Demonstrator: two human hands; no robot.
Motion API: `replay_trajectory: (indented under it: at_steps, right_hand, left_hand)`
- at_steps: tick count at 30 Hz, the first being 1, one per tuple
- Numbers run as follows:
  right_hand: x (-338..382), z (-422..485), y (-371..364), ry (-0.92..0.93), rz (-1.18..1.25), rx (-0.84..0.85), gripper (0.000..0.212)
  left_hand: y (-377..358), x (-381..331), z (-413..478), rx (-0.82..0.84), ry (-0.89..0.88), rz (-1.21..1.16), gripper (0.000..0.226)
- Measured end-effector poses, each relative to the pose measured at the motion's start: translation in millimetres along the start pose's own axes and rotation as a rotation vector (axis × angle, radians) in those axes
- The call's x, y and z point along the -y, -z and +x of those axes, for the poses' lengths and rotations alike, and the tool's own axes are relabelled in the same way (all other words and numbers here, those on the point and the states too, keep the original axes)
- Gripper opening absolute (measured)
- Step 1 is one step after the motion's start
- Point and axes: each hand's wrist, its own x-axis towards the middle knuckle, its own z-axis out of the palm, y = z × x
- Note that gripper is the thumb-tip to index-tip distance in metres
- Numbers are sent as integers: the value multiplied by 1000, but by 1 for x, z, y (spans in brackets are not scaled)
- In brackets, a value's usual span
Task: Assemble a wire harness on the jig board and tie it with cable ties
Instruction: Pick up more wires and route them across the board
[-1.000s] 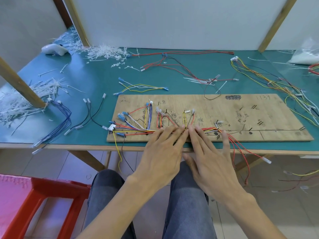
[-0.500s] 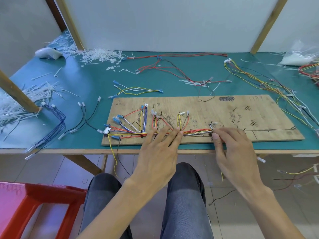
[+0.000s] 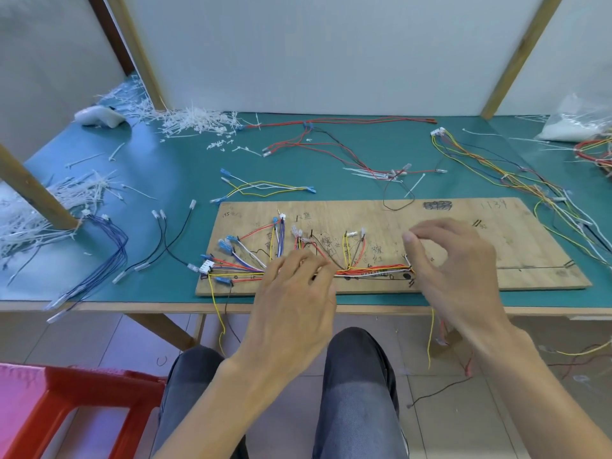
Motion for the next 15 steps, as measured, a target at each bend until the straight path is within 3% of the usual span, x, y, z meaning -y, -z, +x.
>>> replay_trajectory:
  at_steps: [4, 10, 15]
  right_hand:
    - [19, 41, -20, -166, 182, 141, 7]
    - [13, 81, -65, -228, 189, 339, 13]
    - [1, 106, -84, -264, 75, 353, 19]
  left_hand:
    - [7, 17, 1, 12, 38, 16, 27]
    - [9, 28, 3, 40, 52, 46, 34]
    - [8, 28, 7, 56, 9, 67, 31]
